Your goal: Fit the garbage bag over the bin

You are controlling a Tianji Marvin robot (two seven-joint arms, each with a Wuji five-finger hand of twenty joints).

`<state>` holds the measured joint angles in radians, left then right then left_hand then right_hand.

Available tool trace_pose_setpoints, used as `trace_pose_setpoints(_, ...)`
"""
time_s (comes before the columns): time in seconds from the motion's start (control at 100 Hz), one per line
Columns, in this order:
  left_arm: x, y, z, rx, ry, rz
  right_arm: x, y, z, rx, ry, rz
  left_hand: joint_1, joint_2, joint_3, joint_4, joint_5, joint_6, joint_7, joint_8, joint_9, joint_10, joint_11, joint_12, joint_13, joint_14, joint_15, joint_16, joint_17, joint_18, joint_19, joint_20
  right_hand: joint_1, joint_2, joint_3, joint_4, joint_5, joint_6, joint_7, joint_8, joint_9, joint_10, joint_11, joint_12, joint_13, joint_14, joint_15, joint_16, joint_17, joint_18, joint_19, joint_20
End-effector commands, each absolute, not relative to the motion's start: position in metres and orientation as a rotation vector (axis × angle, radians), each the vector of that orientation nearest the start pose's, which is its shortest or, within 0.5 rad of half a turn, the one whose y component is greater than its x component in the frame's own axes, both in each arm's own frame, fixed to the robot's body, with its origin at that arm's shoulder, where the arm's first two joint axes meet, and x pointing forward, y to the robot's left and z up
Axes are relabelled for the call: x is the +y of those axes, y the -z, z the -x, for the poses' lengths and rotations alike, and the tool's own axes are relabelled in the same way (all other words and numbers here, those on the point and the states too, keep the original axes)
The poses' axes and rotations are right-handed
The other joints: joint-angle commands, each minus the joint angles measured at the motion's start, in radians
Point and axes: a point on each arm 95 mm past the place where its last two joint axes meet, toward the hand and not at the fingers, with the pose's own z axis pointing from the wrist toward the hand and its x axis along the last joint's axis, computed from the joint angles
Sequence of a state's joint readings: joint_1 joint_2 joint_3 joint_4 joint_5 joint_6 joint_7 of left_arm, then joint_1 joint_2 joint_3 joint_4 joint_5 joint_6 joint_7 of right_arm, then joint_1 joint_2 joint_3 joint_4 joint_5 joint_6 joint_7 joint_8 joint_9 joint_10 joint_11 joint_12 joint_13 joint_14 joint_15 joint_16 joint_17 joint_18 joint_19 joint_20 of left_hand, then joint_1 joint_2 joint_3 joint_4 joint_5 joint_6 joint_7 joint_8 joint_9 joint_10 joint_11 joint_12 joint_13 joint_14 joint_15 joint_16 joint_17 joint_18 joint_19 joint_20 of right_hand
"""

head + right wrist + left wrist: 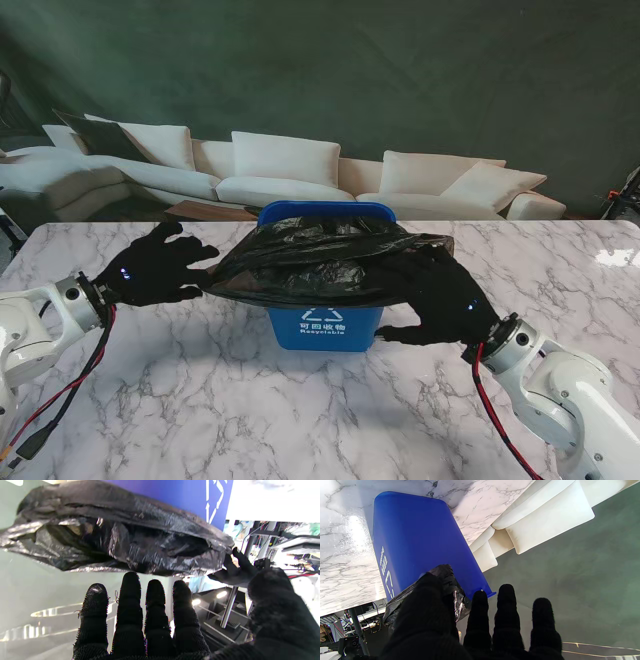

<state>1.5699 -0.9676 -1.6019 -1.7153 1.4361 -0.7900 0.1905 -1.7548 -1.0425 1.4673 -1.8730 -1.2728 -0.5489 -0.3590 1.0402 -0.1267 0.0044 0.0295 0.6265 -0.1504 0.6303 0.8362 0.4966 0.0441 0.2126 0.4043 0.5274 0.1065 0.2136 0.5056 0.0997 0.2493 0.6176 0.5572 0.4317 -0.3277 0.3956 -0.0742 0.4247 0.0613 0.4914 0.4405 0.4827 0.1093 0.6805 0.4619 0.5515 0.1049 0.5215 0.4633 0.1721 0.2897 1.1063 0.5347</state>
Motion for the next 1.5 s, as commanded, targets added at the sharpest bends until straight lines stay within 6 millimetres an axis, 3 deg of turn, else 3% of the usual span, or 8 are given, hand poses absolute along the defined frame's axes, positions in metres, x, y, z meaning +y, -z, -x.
trace_pose_setpoints(0.0, 0.084, 0.216, -0.395, 1.854, 1.46, 0.289, -0.007, 0.227, -0.344, 1.505, -1.832, -0.403, 0.012, 0.014, 0.001, 0.003, 0.018, 0.02, 0.011, 0.007, -0.031, 0.015, -0.018, -0.011, -0.014, 0.011, 0.006, 0.0, -0.024, 0.009, -0.029, 0.005, 0.049, 0.05, -0.026, 0.023, 0.028, 0.033, -0.041, 0.005, 0.01, 0.015, -0.014, -0.004, -0.005, 0.01, -0.029, -0.019, -0.01, -0.011, -0.01, 0.009)
trace_pose_setpoints(0.66, 0.084, 0.217, -0.394, 1.861, 1.461, 0.29, 0.007, 0.229, -0.374, 1.562, -1.679, -0.417, 0.011, 0.014, 0.001, 0.003, 0.018, 0.017, 0.009, 0.007, -0.033, 0.014, -0.021, -0.015, -0.015, 0.012, 0.005, -0.001, -0.025, 0.009, -0.034, 0.003, 0.069, 0.059, -0.046, 0.031, 0.092, 0.014, -0.011, 0.047, -0.128, 0.045, -0.027, -0.014, -0.104, 0.026, -0.076, -0.041, -0.105, 0.021, -0.086, -0.018)
trace_pose_setpoints(0.87, 0.084, 0.218, -0.394, 1.862, 1.462, 0.293, 0.008, 0.242, -0.381, 1.568, -1.65, -0.458, 0.011, 0.015, 0.001, 0.003, 0.016, 0.017, 0.008, 0.007, -0.034, 0.015, -0.021, -0.016, -0.017, 0.012, 0.004, -0.001, -0.027, 0.009, -0.035, 0.002, 0.221, 0.028, -0.096, 0.043, 0.069, -0.117, 0.276, 0.283, -0.071, 0.01, 0.062, 0.065, -0.049, 0.01, 0.009, -0.004, -0.077, 0.029, -0.061, -0.026)
trace_pose_setpoints(0.93, 0.084, 0.218, -0.394, 1.863, 1.462, 0.293, 0.01, 0.245, -0.383, 1.558, -1.656, -0.466, 0.011, 0.014, 0.001, 0.003, 0.016, 0.017, 0.008, 0.007, -0.035, 0.014, -0.021, -0.016, -0.017, 0.012, 0.004, -0.001, -0.026, 0.009, -0.035, 0.002, 0.297, -0.014, -0.112, 0.034, 0.037, -0.181, 0.428, 0.252, -0.03, -0.011, 0.103, 0.102, -0.018, 0.003, 0.053, 0.015, -0.059, 0.032, -0.04, -0.029)
trace_pose_setpoints(1.04, 0.083, 0.219, -0.394, 1.86, 1.466, 0.295, 0.013, 0.25, -0.386, 1.56, -1.658, -0.49, 0.01, 0.015, 0.001, 0.003, 0.015, 0.015, 0.005, 0.005, -0.037, 0.016, -0.023, -0.017, -0.017, 0.012, 0.004, -0.001, -0.027, 0.009, -0.035, 0.003, 0.308, -0.098, 0.092, -0.015, 0.003, -0.263, 0.599, 0.179, 0.03, -0.044, 0.154, 0.157, 0.022, -0.011, 0.11, 0.041, -0.036, 0.036, -0.015, -0.034)
trace_pose_setpoints(1.17, 0.083, 0.22, -0.394, 1.852, 1.472, 0.299, 0.016, 0.256, -0.389, 1.564, -1.672, -0.52, 0.004, 0.013, -0.002, 0.001, 0.014, 0.015, -0.013, -0.016, -0.043, 0.017, -0.028, -0.021, -0.017, 0.012, 0.004, -0.001, -0.025, 0.01, -0.034, 0.004, 0.328, -0.121, 0.293, -0.062, 0.05, -0.35, 0.645, 0.213, 0.115, -0.083, 0.212, 0.245, 0.072, -0.035, 0.169, 0.069, -0.009, 0.037, 0.004, -0.034)
trace_pose_setpoints(1.28, 0.084, 0.221, -0.394, 1.846, 1.474, 0.306, 0.017, 0.258, -0.389, 1.56, -1.678, -0.54, -0.069, -0.012, -0.01, 0.001, -0.045, 0.055, -0.096, -0.086, -0.08, 0.033, -0.046, -0.036, -0.027, 0.018, 0.002, -0.002, -0.025, 0.012, -0.033, 0.004, 0.352, -0.14, 0.354, -0.069, 0.062, -0.402, 0.664, 0.247, 0.161, -0.107, 0.264, 0.328, 0.101, -0.051, 0.242, 0.107, 0.009, 0.035, 0.023, -0.027)
trace_pose_setpoints(1.49, 0.09, 0.219, -0.391, 1.806, 1.484, 0.34, 0.018, 0.258, -0.39, 1.561, -1.691, -0.562, -0.34, -0.057, -0.023, -0.01, -0.261, 0.203, -0.48, -0.343, -0.196, 0.111, -0.124, -0.106, -0.066, 0.043, -0.002, 0.001, -0.026, 0.014, -0.035, 0.009, 0.354, -0.169, 0.404, -0.073, 0.081, -0.42, 0.675, 0.27, 0.246, -0.145, 0.324, 0.4, 0.168, -0.081, 0.336, 0.157, 0.043, 0.035, 0.042, -0.017)
